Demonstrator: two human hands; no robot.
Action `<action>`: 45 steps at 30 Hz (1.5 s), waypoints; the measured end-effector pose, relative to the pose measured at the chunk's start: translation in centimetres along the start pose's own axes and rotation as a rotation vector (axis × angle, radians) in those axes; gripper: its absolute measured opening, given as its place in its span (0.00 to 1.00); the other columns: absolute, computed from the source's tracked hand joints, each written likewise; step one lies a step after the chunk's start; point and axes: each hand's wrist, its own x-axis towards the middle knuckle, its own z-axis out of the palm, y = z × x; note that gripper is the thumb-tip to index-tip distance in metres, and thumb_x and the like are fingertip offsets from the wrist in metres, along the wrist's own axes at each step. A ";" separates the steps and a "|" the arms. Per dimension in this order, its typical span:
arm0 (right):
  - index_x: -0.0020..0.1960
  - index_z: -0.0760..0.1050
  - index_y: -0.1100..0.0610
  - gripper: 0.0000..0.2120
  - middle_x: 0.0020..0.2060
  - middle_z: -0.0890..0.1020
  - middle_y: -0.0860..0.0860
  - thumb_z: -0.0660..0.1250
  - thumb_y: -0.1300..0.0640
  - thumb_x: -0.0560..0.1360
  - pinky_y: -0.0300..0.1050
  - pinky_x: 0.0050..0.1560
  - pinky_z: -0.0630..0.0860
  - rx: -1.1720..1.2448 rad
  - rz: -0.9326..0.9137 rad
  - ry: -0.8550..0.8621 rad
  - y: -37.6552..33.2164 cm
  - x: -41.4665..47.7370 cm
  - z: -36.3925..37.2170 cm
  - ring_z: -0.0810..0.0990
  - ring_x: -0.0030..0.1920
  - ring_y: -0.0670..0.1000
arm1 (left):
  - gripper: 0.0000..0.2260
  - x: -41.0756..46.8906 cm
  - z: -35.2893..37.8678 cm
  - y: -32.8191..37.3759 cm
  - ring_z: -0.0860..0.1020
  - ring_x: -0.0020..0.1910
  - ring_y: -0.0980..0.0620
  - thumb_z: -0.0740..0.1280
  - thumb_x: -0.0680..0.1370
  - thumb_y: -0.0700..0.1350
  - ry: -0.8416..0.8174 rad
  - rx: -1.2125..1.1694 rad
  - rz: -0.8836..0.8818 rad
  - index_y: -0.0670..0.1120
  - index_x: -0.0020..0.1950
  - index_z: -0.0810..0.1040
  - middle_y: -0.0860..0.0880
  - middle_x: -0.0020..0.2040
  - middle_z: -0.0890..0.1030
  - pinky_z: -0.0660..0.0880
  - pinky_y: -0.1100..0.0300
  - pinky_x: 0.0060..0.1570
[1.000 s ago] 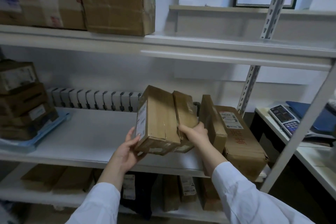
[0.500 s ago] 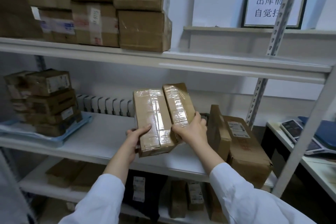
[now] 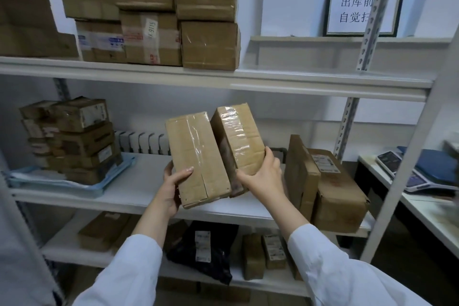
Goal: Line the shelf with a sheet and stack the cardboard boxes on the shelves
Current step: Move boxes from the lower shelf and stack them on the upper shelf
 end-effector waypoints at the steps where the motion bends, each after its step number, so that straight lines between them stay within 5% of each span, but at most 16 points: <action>1: 0.76 0.47 0.52 0.47 0.68 0.60 0.54 0.71 0.44 0.67 0.53 0.69 0.65 0.020 -0.030 0.017 -0.1 -0.4 0.1 0.60 0.70 0.54 | 0.38 -0.2 -0.3 0.3 0.76 0.53 0.44 0.70 0.62 0.46 -0.006 0.004 0.017 0.50 0.72 0.63 0.42 0.59 0.75 0.74 0.52 0.43; 8: 0.76 0.47 0.49 0.48 0.66 0.61 0.50 0.73 0.45 0.65 0.53 0.68 0.66 0.141 -0.170 0.123 -1.8 -1.7 0.3 0.61 0.68 0.51 | 0.35 -1.0 -0.8 2.2 0.75 0.54 0.44 0.70 0.63 0.45 -0.052 -0.007 0.133 0.51 0.70 0.64 0.44 0.58 0.74 0.75 0.47 0.50; 14: 0.76 0.47 0.50 0.48 0.66 0.60 0.47 0.74 0.47 0.66 0.55 0.69 0.66 0.233 -0.289 0.201 -4.5 -0.5 -1.1 0.61 0.69 0.51 | 0.40 -1.2 1.3 6.5 0.75 0.57 0.43 0.75 0.54 0.52 -0.053 0.029 0.255 0.52 0.66 0.69 0.45 0.60 0.75 0.75 0.43 0.55; 18: 0.76 0.48 0.50 0.47 0.66 0.61 0.47 0.74 0.48 0.67 0.57 0.67 0.68 0.290 -0.325 0.262 -6.0 0.6 -2.3 0.62 0.69 0.51 | 0.35 -1.2 3.3 9.1 0.79 0.54 0.46 0.75 0.54 0.56 -0.074 0.069 0.298 0.52 0.60 0.74 0.45 0.59 0.79 0.78 0.51 0.48; 22: 0.76 0.49 0.52 0.45 0.66 0.62 0.49 0.74 0.52 0.68 0.54 0.68 0.68 0.358 -0.358 0.305 -7.3 1.6 -3.4 0.64 0.68 0.51 | 0.39 -1.5 4.6 11.3 0.76 0.56 0.51 0.74 0.62 0.57 -0.132 0.174 0.329 0.58 0.72 0.63 0.51 0.62 0.75 0.77 0.52 0.47; 27: 0.76 0.49 0.51 0.45 0.66 0.62 0.49 0.74 0.51 0.69 0.53 0.67 0.69 0.410 -0.358 0.344 -9.3 2.9 -4.6 0.64 0.68 0.51 | 0.32 -2.0 6.6 14.0 0.74 0.53 0.57 0.71 0.71 0.49 -0.202 0.292 0.441 0.62 0.68 0.58 0.60 0.57 0.72 0.75 0.60 0.44; 31: 0.76 0.49 0.51 0.45 0.68 0.62 0.50 0.74 0.50 0.69 0.48 0.67 0.67 0.432 -0.378 0.386 -11.2 3.6 -5.5 0.63 0.69 0.51 | 0.36 -1.3 7.4 15.5 0.71 0.58 0.50 0.69 0.74 0.41 -0.153 0.252 0.461 0.58 0.71 0.49 0.49 0.65 0.67 0.73 0.60 0.47; 34: 0.77 0.49 0.52 0.45 0.71 0.61 0.51 0.73 0.50 0.70 0.40 0.64 0.62 0.437 -0.371 0.417 -12.4 4.0 -6.2 0.61 0.71 0.50 | 0.33 -1.0 7.7 16.7 0.74 0.55 0.50 0.69 0.74 0.42 -0.131 0.241 0.485 0.55 0.70 0.52 0.43 0.66 0.69 0.74 0.60 0.43; 39: 0.76 0.50 0.50 0.43 0.70 0.62 0.52 0.72 0.51 0.70 0.52 0.69 0.66 0.558 -0.384 0.457 -14.3 4.8 -7.8 0.63 0.70 0.52 | 0.29 -0.3 8.2 19.0 0.77 0.55 0.48 0.69 0.74 0.43 -0.095 0.147 0.530 0.51 0.70 0.59 0.43 0.64 0.73 0.76 0.56 0.43; 45: 0.74 0.56 0.46 0.33 0.67 0.65 0.52 0.69 0.51 0.74 0.44 0.59 0.67 0.643 -0.415 0.475 -16.7 5.2 -10.0 0.68 0.62 0.48 | 0.31 0.0 9.5 22.4 0.78 0.57 0.48 0.73 0.67 0.52 -0.045 0.133 0.558 0.52 0.68 0.67 0.47 0.60 0.78 0.77 0.53 0.45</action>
